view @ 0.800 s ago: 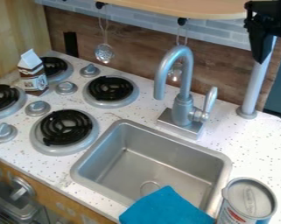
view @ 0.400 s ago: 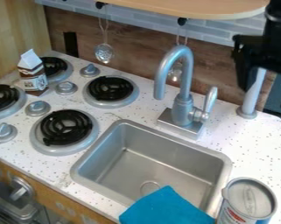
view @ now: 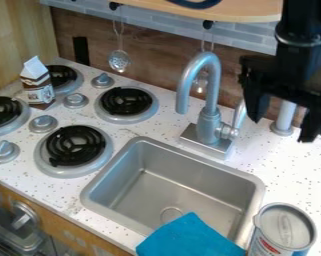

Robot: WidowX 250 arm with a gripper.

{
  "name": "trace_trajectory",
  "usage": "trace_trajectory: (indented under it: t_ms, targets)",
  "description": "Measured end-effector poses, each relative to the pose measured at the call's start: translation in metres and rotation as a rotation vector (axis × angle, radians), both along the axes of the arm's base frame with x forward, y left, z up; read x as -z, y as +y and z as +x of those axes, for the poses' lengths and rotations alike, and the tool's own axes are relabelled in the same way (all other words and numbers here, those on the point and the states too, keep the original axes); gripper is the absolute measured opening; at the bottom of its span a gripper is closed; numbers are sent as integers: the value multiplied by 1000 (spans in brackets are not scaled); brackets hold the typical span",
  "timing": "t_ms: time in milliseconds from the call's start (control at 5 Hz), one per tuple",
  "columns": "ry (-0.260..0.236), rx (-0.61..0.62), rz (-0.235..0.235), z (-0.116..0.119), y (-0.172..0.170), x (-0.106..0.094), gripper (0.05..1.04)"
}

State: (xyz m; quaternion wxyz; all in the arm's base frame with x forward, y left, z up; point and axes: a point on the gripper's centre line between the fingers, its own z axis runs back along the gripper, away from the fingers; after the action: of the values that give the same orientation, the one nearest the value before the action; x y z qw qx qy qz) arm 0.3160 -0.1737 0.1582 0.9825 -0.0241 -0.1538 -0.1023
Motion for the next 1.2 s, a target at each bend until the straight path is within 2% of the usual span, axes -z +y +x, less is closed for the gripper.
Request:
trace_trajectory:
  t_ms: [200, 600, 1000, 1200]
  targets:
    - [8, 19, 23, -23, -2, 10, 999]
    - [21, 74, 61, -57, -12, 43, 999]
    - [17, 98, 83, -67, -19, 80, 999]
    - [19, 96, 88, -71, -15, 105, 999]
